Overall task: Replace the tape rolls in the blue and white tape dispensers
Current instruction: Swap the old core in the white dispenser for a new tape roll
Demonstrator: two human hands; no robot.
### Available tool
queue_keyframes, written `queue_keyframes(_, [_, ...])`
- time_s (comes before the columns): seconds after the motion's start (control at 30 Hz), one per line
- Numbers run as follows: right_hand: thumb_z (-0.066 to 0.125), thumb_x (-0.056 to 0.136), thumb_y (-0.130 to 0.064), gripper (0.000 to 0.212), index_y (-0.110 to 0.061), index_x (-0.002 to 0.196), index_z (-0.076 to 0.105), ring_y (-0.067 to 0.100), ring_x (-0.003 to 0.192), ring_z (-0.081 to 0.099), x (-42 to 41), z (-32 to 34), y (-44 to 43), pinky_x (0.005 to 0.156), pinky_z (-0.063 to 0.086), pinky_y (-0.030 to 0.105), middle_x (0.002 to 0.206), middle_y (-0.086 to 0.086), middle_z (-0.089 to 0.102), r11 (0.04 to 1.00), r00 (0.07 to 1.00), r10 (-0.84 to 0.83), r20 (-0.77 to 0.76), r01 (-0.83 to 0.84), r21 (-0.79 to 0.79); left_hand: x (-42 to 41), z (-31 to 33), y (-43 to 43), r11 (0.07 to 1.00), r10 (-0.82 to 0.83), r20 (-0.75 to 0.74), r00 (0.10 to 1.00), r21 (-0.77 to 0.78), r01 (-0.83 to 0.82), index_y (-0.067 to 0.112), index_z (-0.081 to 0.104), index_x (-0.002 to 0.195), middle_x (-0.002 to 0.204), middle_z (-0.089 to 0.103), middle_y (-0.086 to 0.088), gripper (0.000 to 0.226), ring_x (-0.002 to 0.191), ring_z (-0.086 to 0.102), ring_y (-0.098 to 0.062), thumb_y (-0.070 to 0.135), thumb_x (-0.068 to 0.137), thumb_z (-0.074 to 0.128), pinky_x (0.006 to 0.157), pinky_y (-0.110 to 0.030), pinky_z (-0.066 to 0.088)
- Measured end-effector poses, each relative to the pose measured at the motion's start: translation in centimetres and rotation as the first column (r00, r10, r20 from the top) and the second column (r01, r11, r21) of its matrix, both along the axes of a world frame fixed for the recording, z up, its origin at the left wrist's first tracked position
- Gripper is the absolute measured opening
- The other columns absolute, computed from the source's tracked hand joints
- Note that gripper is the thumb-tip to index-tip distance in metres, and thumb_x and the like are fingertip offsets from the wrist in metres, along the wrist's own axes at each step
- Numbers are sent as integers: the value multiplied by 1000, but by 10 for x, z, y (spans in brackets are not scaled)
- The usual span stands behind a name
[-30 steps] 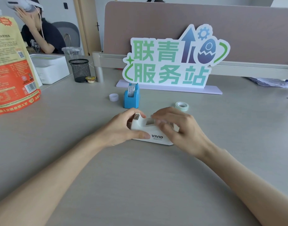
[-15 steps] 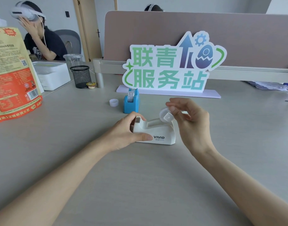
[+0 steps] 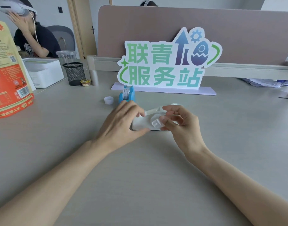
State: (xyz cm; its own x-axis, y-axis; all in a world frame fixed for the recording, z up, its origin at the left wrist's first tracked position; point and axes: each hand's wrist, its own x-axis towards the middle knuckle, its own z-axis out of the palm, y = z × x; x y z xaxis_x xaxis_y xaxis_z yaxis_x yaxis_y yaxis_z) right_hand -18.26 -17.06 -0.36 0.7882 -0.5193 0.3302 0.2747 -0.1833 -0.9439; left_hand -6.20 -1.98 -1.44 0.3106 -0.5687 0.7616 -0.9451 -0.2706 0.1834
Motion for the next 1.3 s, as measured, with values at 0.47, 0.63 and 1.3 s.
queue_keyframes(0.47, [74, 83, -6, 21, -19, 97, 68, 15, 76, 62, 0, 1, 2, 64, 53, 20, 83, -4, 55, 999, 999, 27, -33, -29, -41, -16, 1, -7, 1000, 8, 45, 999, 12, -8, 17, 65, 86, 80, 62, 9, 18, 79, 53, -8, 33, 80, 69, 62, -22, 43])
queue_keyframes(0.63, [75, 82, -7, 21, -23, 94, 69, 9, 71, 60, -2, 2, 3, 63, 49, 14, 84, -8, 56, 999, 999, 32, -42, -33, -28, -14, 1, -6, 1000, 1, 43, 999, 3, -1, 17, 64, 85, 81, 63, 10, 16, 78, 54, -8, 30, 79, 70, 61, -28, 47])
queue_keyframes(1.3, [65, 77, 3, 35, -31, 84, 62, 13, 70, 69, -9, 1, -20, 64, 51, 24, 97, -6, 66, 838, 991, -43, -123, -31, -544, -23, 7, 1, 991, -113, -71, 991, 61, 118, 23, 63, 93, 71, 48, 25, 15, 51, 50, -12, 28, 79, 65, 53, -33, 48])
